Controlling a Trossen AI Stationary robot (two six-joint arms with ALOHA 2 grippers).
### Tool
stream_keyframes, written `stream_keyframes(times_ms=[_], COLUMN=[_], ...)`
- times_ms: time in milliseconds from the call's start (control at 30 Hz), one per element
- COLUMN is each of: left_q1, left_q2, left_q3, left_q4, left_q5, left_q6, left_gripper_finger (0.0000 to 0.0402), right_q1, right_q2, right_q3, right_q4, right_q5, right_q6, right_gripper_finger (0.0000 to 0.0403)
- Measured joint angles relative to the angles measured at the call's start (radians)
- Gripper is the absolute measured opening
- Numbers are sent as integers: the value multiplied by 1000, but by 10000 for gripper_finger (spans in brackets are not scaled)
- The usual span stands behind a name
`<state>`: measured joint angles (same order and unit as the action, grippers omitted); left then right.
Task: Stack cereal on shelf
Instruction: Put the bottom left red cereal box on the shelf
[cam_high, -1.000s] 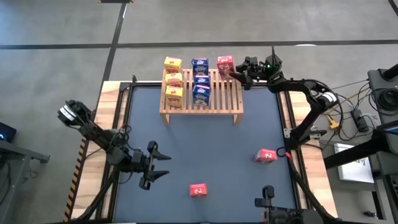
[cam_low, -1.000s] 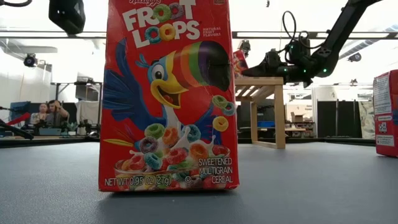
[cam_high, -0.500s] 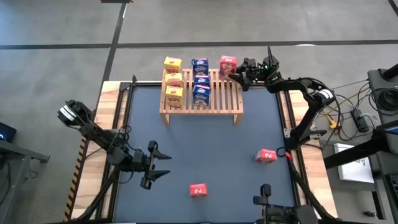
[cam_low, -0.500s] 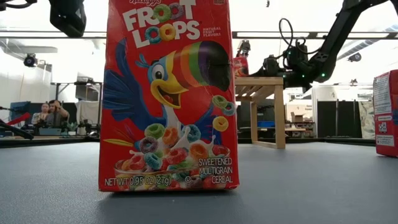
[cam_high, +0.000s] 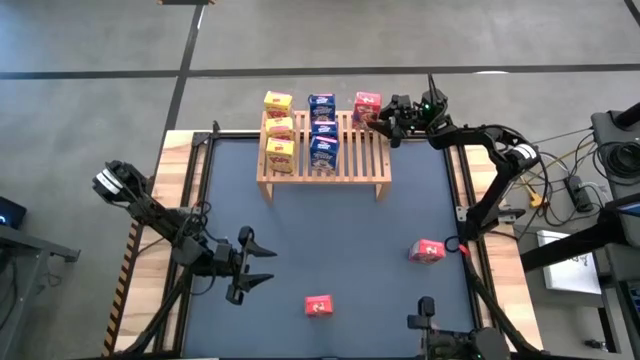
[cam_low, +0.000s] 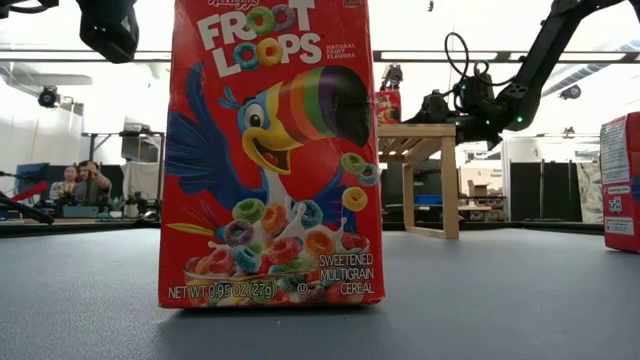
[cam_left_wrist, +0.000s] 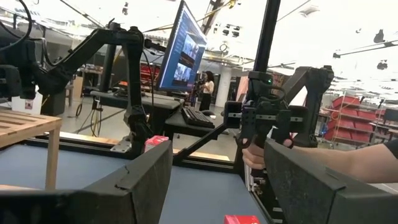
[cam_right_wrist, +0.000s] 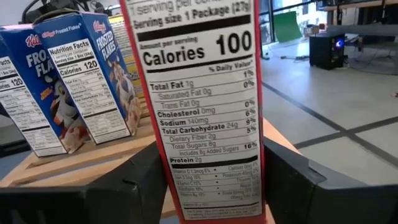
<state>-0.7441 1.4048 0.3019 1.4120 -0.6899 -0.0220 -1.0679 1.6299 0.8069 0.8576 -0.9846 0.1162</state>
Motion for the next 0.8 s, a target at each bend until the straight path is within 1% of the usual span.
stream_keyframes(times_ms=[133, 233, 400, 600, 733, 800], left_q1=[0, 0, 6, 13, 13, 13], left_q2=[0, 0, 4, 28, 52, 64], left_q3=[0, 0, 0, 0, 0, 0], left_q4=[-8, -8, -8, -8, -7, 1], left_q5=[0, 0, 0, 0, 0, -1], left_q6=[-5, -5, -14, -47, -75, -77], left_gripper_finger=[237, 237, 237, 237, 237, 237], right_q1=[0, 0, 0, 0, 0, 0], right_q2=[-13, -30, -67, -133, -181, -203], right_q3=[6, 17, 29, 39, 39, 39], right_q4=[-33, -95, -179, -316, -418, -465], right_q5=[-10, -10, -10, 6, 82, 104], right_q6=[-6, -33, -67, -141, -194, -228], right_gripper_finger=[243, 269, 298, 311, 309, 307])
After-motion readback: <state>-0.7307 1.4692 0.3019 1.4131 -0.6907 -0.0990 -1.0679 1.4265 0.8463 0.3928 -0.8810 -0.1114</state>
